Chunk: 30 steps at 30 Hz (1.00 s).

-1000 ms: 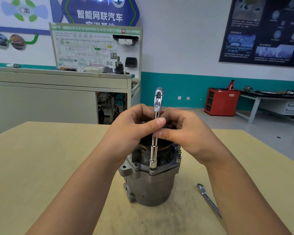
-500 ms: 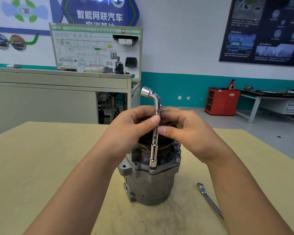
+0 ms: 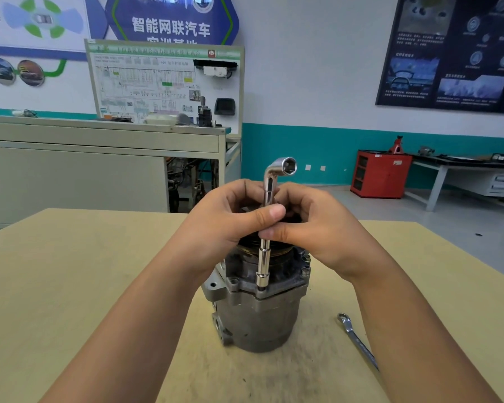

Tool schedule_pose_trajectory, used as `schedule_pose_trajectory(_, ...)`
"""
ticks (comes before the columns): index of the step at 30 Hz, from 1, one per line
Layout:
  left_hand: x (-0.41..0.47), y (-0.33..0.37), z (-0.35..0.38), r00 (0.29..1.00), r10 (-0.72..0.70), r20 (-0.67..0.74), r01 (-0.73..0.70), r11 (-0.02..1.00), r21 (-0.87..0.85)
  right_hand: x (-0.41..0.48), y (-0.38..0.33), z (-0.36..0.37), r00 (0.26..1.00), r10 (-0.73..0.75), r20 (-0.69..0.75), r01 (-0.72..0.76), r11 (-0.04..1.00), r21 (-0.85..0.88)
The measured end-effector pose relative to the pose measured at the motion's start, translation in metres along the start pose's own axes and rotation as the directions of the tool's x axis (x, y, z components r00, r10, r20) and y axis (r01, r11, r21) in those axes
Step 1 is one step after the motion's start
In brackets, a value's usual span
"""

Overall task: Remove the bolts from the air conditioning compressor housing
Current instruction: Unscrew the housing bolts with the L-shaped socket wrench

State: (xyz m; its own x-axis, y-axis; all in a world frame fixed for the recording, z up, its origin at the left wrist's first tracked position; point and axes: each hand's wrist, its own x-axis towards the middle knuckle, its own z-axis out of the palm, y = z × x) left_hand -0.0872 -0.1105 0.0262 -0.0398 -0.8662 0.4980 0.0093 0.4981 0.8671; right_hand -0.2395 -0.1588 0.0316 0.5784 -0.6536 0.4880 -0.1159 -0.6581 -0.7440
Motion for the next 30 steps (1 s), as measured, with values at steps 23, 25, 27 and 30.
schedule_pose_trajectory(23,-0.0002,-0.0024,-0.0061,0.998,-0.035,0.045,0.034,0.999,0.036,-0.0026,-0.0057,-0.0042,0.998,0.003,0.066,-0.004,1.0,0.014)
schedule_pose_trajectory(25,-0.0005,-0.0024,-0.0058,0.999,-0.029,0.042,0.027,0.999,0.039,-0.0023,-0.0044,-0.0044,0.999,0.018,0.052,-0.018,1.0,0.008)
schedule_pose_trajectory(27,-0.0007,-0.0017,-0.0048,0.999,-0.022,0.034,0.02,0.999,0.046,-0.0018,-0.0029,-0.0037,0.999,0.035,0.035,-0.035,0.999,0.015)
schedule_pose_trajectory(30,-0.0007,-0.0009,-0.0029,1.0,-0.009,0.012,0.008,0.999,0.037,-0.0007,-0.0013,-0.0013,0.999,0.035,0.02,-0.036,0.999,0.016)
